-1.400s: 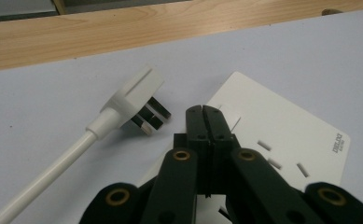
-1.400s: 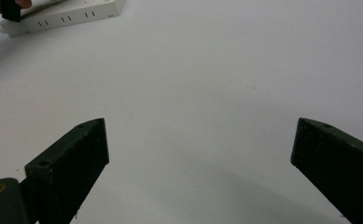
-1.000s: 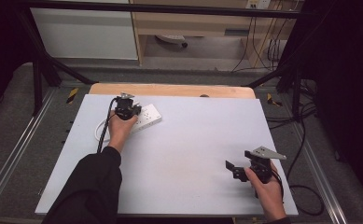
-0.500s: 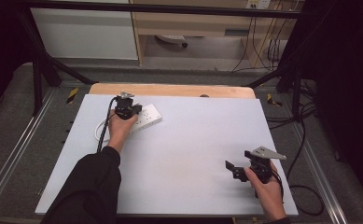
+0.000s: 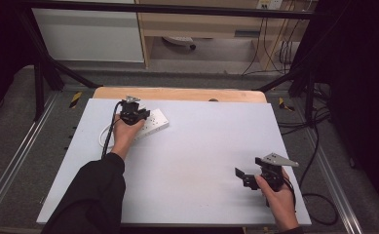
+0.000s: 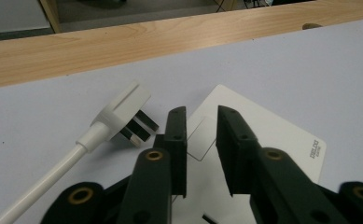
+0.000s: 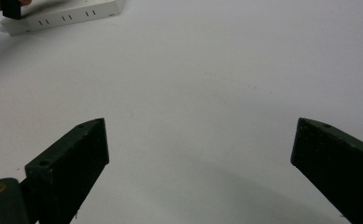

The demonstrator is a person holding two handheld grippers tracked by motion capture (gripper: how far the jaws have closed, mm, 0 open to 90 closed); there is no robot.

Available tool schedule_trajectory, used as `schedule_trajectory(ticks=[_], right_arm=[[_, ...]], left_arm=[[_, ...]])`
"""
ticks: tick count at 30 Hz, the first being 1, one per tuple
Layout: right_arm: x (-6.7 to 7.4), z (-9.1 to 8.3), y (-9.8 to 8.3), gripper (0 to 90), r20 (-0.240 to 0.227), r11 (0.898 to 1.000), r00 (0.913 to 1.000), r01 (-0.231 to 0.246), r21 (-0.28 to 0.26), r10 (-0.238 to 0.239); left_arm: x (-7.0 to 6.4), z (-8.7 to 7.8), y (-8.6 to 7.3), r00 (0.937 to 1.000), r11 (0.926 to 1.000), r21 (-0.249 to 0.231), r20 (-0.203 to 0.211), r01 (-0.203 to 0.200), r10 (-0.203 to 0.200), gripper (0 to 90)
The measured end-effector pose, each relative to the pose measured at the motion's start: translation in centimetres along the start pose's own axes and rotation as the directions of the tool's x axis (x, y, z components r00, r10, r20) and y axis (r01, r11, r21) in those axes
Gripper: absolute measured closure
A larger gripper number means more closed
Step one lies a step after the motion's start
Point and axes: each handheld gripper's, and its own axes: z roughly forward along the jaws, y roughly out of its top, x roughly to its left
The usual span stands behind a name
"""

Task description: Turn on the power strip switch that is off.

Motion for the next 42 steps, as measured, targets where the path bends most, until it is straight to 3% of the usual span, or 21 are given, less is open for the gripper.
schedule_trajectory(ticks=[3, 6, 10, 13, 16, 21, 28, 31, 36, 42], right_arm=[[0.0, 0.0, 0.0, 4.6, 0.0, 1.0, 1.0, 0.001, -0.001, -0.001], [0.0, 0.0, 0.0, 4.6, -0.002, 1.0, 1.0, 0.001, 0.0, -0.001], [0.1, 0.0, 0.0, 4.6, -0.005, 1.0, 1.0, 0.002, 0.0, -0.002], [0.1, 0.0, 0.0, 4.3, -0.006, 1.0, 1.0, 0.003, 0.0, -0.003], [0.1, 0.0, 0.0, 4.3, -0.008, 1.0, 1.0, 0.005, 0.0, -0.005], [0.1, 0.1, 0.0, 3.9, -0.008, 1.0, 1.0, 0.005, 0.001, -0.005], [0.2, 0.1, 0.1, 3.7, -0.01, 1.0, 0.9999, 0.008, 0.001, -0.008], [0.2, 0.1, 0.1, 3.7, -0.013, 1.0, 0.9999, 0.008, 0.003, -0.008], [0.2, 0.2, 0.1, 3.5, -0.015, 1.0, 0.9998, 0.01, 0.004, -0.01], [0.3, 0.3, 0.1, 3.5, -0.016, 1.0, 0.9997, 0.016, 0.006, -0.016]], left_arm=[[0.1, 0.0, 0.0, 0.9998, 0.9997, 0.009, 0.0, 0.021, -0.021, 61.8], [0.0, -0.1, 0.0, 0.9998, 0.9998, 0.009, -0.006, 0.017, -0.017, 52.5], [-0.2, -0.2, 0.1, 0.9993, 0.9994, 0.012, 0.019, 0.032, -0.032, 39.1], [-0.5, -0.3, 0.2, 0.9995, 0.9997, 0.019, 0.026, 0.018, -0.018, 28.9], [-0.9, -0.4, 0.2, 0.9993, 0.9998, 0.022, 0.037, 0.004, -0.005, 22.6], [-1.3, -0.8, 0.4, 0.9976, 0.9996, 0.009, 0.063, 0.027, -0.027, 11.2], [-1.8, -1.7, 0.3, 0.9967, 0.9997, 0.024, 0.08, 0.011, -0.013, 10.8], [-1.7, -2.3, 0.2, 0.9951, 0.9998, 0.0, 0.097, 0.02, -0.02, 11.7], [-1.5, -3.3, -0.2, 0.9928, 0.9989, 0.006, 0.111, 0.046, -0.047, 11.8], [-1.5, -4.6, -0.5, 0.9927, 0.9996, 0.006, 0.117, 0.027, -0.027, 10.2]])
